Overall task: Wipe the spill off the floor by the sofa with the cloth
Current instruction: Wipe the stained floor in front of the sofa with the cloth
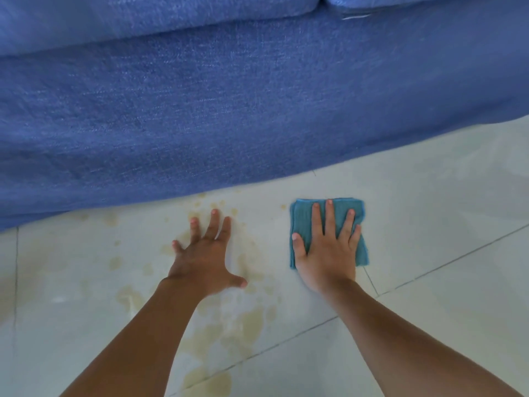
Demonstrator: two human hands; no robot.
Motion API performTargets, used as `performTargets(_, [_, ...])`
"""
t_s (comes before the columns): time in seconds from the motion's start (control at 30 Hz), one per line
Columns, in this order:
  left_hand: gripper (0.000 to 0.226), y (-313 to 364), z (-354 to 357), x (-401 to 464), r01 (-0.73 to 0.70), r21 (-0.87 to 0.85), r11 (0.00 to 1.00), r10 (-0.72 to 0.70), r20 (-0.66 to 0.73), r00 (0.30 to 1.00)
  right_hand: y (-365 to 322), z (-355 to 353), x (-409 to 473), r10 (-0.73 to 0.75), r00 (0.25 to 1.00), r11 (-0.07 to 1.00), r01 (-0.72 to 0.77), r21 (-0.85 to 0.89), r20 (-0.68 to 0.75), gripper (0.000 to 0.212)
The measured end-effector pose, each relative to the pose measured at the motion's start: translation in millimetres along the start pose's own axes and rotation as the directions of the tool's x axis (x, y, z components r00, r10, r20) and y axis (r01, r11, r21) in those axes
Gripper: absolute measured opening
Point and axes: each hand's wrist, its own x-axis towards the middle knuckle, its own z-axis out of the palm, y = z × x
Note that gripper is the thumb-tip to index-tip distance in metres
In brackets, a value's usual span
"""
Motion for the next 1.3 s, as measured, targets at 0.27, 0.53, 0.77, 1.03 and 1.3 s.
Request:
performTargets(0.27, [0.137,0,-1,-3,-0.001,-0.021,1.0,0.001,-0.023,1.0,24,14,-51,-0.17,0.985,0.984,0.17,-0.048,0.002,0.082])
performTargets(0.53, [0.139,1,-2,-2,0.001,-0.029,1.0,-0.002,-0.036,0.999,-28,1,12,-0.142,0.99,0.99,0.142,-0.025,-0.023,0.076])
performTargets(0.77, [0.136,0,-2,-7,-0.009,-0.038,0.999,0.007,-0.058,0.998,28,3,-31,-0.353,0.935,0.931,0.355,-0.085,0.028,0.076])
performTargets(1.03, [0.12,-59,-30,-23,0.096,-0.037,0.995,-0.101,-0.164,0.981,-51,-1,29,-0.35,0.935,0.933,0.354,-0.069,0.061,0.079])
performTargets(1.3, [0.134,-94,-17,-25,0.148,-0.026,0.989,-0.15,-0.062,0.987,-82,-9,54,-0.414,0.906,0.904,0.42,-0.079,0.083,0.079])
